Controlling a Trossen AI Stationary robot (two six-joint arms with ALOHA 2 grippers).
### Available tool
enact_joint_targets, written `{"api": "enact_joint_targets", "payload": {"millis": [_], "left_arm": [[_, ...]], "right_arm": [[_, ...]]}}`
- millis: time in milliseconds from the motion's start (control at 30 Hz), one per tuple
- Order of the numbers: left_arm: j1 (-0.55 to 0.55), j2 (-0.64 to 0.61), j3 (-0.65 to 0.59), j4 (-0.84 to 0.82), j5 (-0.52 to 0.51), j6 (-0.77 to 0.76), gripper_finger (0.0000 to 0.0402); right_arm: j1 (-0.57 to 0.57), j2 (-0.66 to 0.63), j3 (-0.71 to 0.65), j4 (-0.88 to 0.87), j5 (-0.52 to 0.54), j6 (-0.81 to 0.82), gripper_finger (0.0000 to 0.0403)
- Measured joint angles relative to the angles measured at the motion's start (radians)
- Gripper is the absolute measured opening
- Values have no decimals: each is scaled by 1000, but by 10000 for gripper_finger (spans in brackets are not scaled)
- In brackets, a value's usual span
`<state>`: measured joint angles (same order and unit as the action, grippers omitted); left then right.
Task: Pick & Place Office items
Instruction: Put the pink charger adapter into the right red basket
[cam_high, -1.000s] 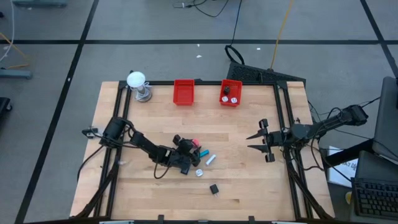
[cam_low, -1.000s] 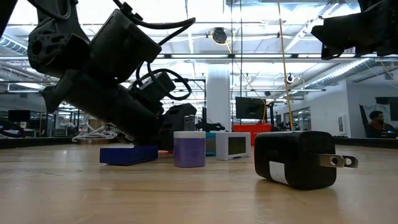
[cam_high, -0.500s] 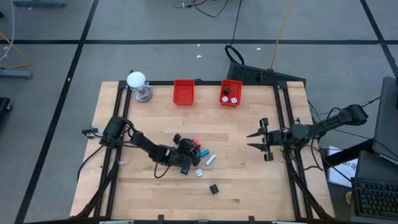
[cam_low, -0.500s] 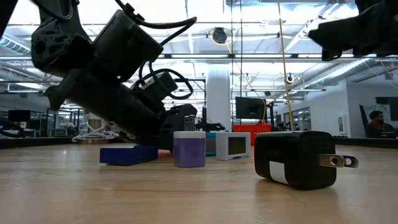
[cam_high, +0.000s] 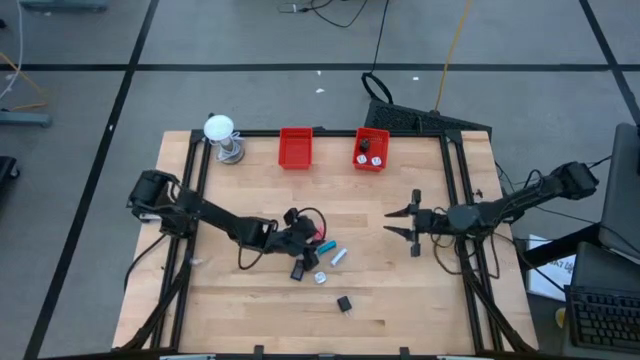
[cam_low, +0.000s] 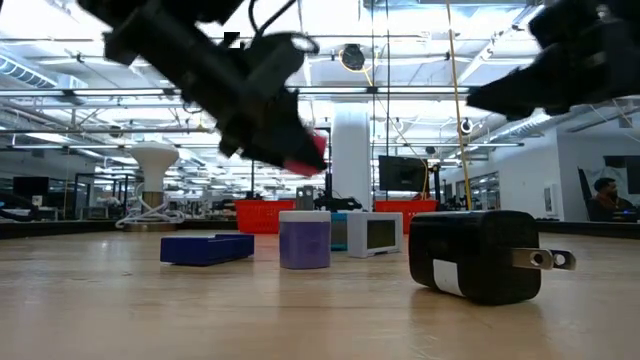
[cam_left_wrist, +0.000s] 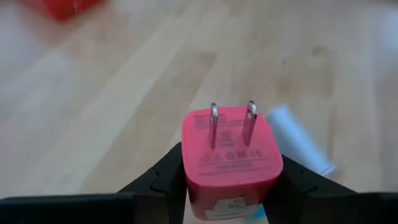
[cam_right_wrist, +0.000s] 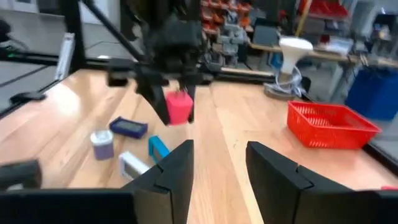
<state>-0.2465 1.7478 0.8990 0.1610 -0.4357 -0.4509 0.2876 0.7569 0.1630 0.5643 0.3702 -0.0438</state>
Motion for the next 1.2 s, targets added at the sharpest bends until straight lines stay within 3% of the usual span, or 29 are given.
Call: {"api": "enact_joint_targets", "payload": {"millis": [200, 500, 933, 1200], "left_arm": [[12, -14, 86, -16, 36, 115, 151], [19, -14, 120, -52, 105, 117, 151], [-5, -14, 120, -43, 107, 116, 151], [-11, -15, 120, -63, 122, 108, 151]], "right_arm": [[-62, 234, 112, 70, -16, 24, 180], [-125, 500, 376, 52, -353, -35, 252], [-170, 779, 583, 40, -559, -63, 253], [-184, 770, 591, 24, -559, -57, 247]]}}
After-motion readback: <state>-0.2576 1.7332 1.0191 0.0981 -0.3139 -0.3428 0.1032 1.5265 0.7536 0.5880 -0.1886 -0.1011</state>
